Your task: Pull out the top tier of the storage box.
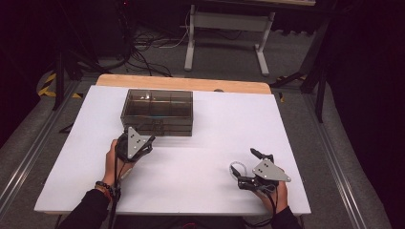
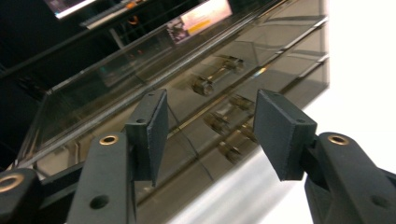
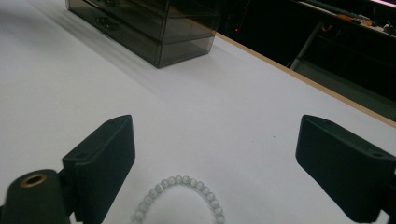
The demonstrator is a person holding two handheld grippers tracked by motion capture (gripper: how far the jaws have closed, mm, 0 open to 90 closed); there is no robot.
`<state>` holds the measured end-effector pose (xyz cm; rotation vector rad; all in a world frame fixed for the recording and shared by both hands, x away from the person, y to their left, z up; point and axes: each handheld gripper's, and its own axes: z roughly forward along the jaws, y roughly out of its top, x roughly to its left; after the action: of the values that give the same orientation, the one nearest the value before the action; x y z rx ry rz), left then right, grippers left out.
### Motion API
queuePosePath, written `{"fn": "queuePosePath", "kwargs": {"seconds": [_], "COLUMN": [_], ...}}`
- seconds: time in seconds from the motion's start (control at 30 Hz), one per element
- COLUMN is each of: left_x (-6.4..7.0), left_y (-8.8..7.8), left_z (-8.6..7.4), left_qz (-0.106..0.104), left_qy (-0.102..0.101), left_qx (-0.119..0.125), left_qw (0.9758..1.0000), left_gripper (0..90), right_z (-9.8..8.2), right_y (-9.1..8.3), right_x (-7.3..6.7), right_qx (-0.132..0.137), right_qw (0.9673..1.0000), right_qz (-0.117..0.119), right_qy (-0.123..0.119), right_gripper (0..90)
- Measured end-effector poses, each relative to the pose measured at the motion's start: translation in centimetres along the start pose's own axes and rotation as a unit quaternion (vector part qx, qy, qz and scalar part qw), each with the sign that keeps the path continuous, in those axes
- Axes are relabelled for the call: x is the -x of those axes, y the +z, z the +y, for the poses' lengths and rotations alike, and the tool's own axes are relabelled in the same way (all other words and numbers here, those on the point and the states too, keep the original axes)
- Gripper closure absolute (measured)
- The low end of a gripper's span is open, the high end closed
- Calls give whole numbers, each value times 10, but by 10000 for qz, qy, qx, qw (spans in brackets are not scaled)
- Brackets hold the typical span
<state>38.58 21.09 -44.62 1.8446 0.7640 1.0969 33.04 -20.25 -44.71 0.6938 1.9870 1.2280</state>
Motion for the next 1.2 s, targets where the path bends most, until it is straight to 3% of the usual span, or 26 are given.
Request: {"fn": "queuePosePath", "kwargs": {"seconds": [0.07, 0.1, 0.17, 0.23, 0.27, 0.3, 0.4, 0.43, 0.47, 0.6, 0.8, 1.07, 1.2], "left_x": [1, 4, 5, 8, 8, 14, 18, 22, 22, 27, 27, 27, 29], "left_y": [2, 8, 13, 16, 16, 17, 19, 20, 20, 21, 21, 21, 21], "left_z": [0, 1, 0, 0, 0, 2, 2, 2, 2, 0, 0, -1, 0], "left_qz": [72, 226, 336, 359, 359, 528, 618, 761, 761, 1094, 1272, 1286, 1339], "left_qy": [78, 227, 257, 480, 480, 659, 816, 1058, 1058, 1477, 1422, 1341, 1399], "left_qx": [0, -40, -38, -15, -15, -18, -22, -105, -105, -215, -195, -276, -329], "left_qw": [9999, 9995, 9991, 9982, 9982, 9964, 9947, 9914, 9914, 9827, 9814, 9822, 9805], "left_gripper": [500, 514, 543, 623, 639, 635, 613, 619, 622, 655, 720, 787, 798], "right_z": [0, 1, 1, 1, 1, 1, 1, 1, 1, 2, 2, 3, 3], "right_y": [0, -1, -1, -2, -2, -1, 0, -1, -1, -1, -1, -1, -2], "right_x": [0, 0, 0, 0, 0, 0, -1, -1, -1, -3, -5, -8, -7], "right_qx": [12, 27, 40, 56, 56, 51, 32, 22, 16, -21, -54, -60, -22], "right_qw": [10000, 10000, 10000, 10000, 10000, 10000, 10000, 10000, 10000, 9997, 9992, 9986, 9985], "right_qz": [-16, -33, -23, -29, -29, -20, -24, -34, -36, -121, -168, -208, -240], "right_qy": [5, -4, -15, -7, -7, -19, -54, -73, -86, -228, -360, -488, -492], "right_gripper": [123, 123, 124, 126, 126, 126, 126, 126, 126, 133, 137, 140, 142]}}
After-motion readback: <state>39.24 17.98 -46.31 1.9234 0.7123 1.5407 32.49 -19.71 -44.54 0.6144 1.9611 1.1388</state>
